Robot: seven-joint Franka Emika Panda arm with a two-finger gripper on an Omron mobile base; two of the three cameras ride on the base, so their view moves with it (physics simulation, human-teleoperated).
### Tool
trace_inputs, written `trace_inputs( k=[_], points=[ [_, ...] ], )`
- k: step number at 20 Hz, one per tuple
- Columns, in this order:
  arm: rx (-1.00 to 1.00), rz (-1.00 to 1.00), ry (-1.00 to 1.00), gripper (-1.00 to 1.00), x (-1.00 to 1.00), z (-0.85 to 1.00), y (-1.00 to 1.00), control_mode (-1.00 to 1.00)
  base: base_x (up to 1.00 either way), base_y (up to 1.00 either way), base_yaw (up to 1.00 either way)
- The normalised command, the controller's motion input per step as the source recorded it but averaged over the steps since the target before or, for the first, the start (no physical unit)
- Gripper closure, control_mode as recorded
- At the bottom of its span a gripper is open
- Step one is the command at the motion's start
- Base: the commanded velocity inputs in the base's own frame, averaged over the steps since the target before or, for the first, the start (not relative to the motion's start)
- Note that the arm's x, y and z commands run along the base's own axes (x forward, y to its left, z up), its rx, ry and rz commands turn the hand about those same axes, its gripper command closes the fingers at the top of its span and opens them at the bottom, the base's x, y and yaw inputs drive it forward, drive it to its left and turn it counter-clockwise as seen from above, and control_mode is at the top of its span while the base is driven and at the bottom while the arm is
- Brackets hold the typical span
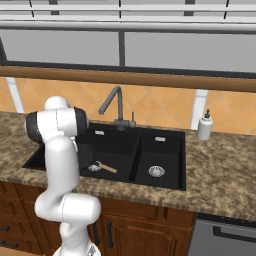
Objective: Pick the pan and sponge and place them into the sink. Then turn on the water.
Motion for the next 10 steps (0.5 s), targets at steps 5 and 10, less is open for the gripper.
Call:
trace_inputs(
  k=[5, 10],
  points=[
    [0.0, 0.0, 0.0, 1.0, 0.43, -0.01, 0.0, -1.0, 0.0, 0.0, 0.0],
    [0.0, 0.0, 0.0, 1.0, 0.44, -0.24, -0.01, -1.0, 0.0, 0.0, 0.0]
  ],
)
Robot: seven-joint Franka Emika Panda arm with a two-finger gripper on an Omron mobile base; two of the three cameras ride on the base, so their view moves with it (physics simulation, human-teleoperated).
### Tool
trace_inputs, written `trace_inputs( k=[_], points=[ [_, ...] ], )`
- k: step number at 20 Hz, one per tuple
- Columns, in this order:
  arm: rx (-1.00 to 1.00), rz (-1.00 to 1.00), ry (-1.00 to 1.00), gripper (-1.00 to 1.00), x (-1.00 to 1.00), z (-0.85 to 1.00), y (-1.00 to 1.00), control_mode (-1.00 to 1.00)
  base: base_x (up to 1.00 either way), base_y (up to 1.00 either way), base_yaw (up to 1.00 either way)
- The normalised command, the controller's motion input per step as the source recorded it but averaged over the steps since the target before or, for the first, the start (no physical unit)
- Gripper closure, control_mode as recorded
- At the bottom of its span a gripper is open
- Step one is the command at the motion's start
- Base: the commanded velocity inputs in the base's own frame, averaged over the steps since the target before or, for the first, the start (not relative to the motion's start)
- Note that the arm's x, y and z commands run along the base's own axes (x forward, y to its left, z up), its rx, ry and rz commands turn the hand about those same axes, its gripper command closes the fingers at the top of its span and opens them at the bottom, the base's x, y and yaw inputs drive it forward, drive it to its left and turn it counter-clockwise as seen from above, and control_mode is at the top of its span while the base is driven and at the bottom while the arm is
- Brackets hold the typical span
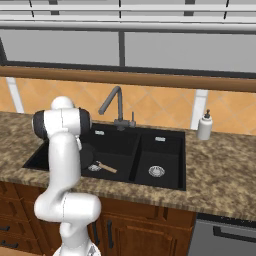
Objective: Pick the pan and sponge and place them into the sink. Then turn on the water.
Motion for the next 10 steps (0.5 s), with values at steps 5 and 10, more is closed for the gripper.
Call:
trace_inputs(
  k=[5, 10],
  points=[
    [0.0, 0.0, 0.0, 1.0, 0.43, -0.45, 0.0, -1.0, 0.0, 0.0, 0.0],
    [0.0, 0.0, 0.0, 1.0, 0.3, -0.54, 0.0, -1.0, 0.0, 0.0, 0.0]
  ],
)
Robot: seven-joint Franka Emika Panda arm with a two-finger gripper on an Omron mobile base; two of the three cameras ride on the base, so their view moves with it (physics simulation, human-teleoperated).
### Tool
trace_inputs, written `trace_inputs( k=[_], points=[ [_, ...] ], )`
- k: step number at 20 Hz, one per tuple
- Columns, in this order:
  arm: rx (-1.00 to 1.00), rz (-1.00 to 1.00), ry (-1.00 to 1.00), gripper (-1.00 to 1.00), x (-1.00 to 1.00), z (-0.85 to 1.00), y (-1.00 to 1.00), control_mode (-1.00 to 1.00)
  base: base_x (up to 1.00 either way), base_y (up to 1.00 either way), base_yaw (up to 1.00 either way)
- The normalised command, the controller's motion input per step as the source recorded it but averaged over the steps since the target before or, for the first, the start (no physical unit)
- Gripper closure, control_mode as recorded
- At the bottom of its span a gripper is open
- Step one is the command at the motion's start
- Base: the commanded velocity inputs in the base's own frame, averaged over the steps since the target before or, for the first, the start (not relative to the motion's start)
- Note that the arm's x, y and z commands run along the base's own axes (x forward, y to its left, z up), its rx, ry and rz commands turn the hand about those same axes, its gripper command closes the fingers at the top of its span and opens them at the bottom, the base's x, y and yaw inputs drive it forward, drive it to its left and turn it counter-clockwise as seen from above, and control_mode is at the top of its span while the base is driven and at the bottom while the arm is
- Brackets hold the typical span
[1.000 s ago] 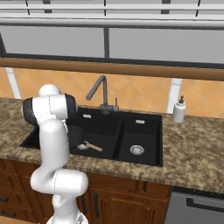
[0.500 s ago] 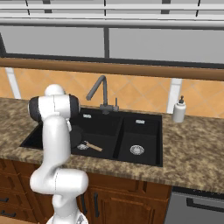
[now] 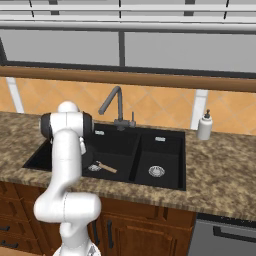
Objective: Pick the pan and sponge and place them into the sink. Then turn on the water.
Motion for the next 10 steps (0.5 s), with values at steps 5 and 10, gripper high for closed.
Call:
trace_inputs(
  k=[5, 10],
  points=[
    [0.0, 0.0, 0.0, 1.0, 0.2, -0.45, 0.0, -1.0, 0.0, 0.0, 0.0],
    [0.0, 0.0, 0.0, 1.0, 0.16, -0.39, 0.0, -1.0, 0.0, 0.0, 0.0]
  ],
)
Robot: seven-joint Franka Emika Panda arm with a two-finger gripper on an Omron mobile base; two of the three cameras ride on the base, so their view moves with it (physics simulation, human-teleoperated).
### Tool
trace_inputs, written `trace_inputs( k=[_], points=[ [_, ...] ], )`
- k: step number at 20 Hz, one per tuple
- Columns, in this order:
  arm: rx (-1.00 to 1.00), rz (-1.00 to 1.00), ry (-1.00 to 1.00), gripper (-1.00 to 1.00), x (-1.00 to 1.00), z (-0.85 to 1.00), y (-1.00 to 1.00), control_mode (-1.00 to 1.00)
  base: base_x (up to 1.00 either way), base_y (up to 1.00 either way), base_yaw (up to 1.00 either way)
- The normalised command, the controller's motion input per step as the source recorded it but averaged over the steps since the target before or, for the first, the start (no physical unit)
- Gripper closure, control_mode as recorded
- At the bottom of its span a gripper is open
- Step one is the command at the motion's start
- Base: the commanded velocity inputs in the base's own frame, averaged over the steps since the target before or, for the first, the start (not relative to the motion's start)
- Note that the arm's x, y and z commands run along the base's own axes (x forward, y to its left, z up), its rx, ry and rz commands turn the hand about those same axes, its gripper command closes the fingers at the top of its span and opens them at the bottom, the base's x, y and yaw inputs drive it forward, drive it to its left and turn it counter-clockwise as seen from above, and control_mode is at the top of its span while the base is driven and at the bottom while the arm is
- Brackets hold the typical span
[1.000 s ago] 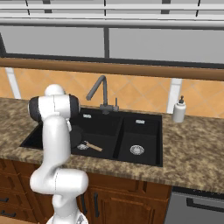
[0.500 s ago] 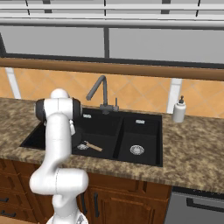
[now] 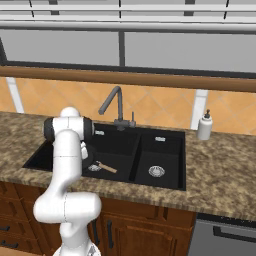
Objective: Pick the pan and sponge and place them into the sink. Then turn on the water.
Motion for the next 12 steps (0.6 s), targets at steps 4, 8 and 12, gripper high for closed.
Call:
trace_inputs(
  k=[4, 8, 12],
  points=[
    [0.0, 0.0, 0.0, 1.0, 0.14, -0.29, 0.0, -1.0, 0.0, 0.0, 0.0],
    [0.0, 0.0, 0.0, -1.0, 0.03, -0.06, 0.0, -1.0, 0.0, 0.0, 0.0],
    [0.0, 0.0, 0.0, -1.0, 0.0, 0.0, 0.0, -1.0, 0.0, 0.0, 0.0]
  ],
)
